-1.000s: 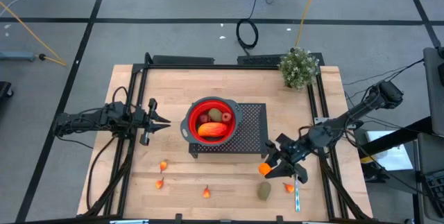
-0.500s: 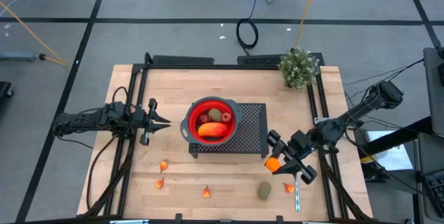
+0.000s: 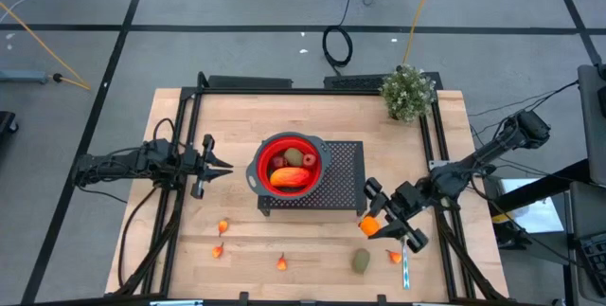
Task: Pick & Place Fruit
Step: Put the orange into the red strainer bowl on the shelf
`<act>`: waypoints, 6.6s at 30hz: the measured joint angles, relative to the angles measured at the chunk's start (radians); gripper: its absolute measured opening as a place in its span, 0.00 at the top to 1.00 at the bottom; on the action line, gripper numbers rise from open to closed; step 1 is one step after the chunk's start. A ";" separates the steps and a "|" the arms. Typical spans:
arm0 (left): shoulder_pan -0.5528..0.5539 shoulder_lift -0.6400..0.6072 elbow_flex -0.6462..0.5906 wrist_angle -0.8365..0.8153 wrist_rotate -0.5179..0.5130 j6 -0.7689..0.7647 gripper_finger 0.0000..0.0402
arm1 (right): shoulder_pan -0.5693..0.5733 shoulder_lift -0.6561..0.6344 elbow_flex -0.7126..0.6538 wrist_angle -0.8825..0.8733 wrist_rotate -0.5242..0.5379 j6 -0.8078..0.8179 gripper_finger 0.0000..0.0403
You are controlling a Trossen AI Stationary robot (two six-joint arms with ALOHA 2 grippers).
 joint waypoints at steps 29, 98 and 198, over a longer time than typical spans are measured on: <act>0.000 0.000 0.000 0.000 0.000 0.000 0.86 | -0.004 0.000 0.000 -0.059 0.733 -1.113 0.68; 0.000 0.000 0.000 0.000 0.000 0.000 0.86 | -0.573 0.000 0.055 -0.154 -0.219 0.482 0.68; 0.000 0.664 0.463 0.538 -0.033 -0.468 0.86 | -0.625 0.469 0.740 -1.041 -0.116 -0.185 0.68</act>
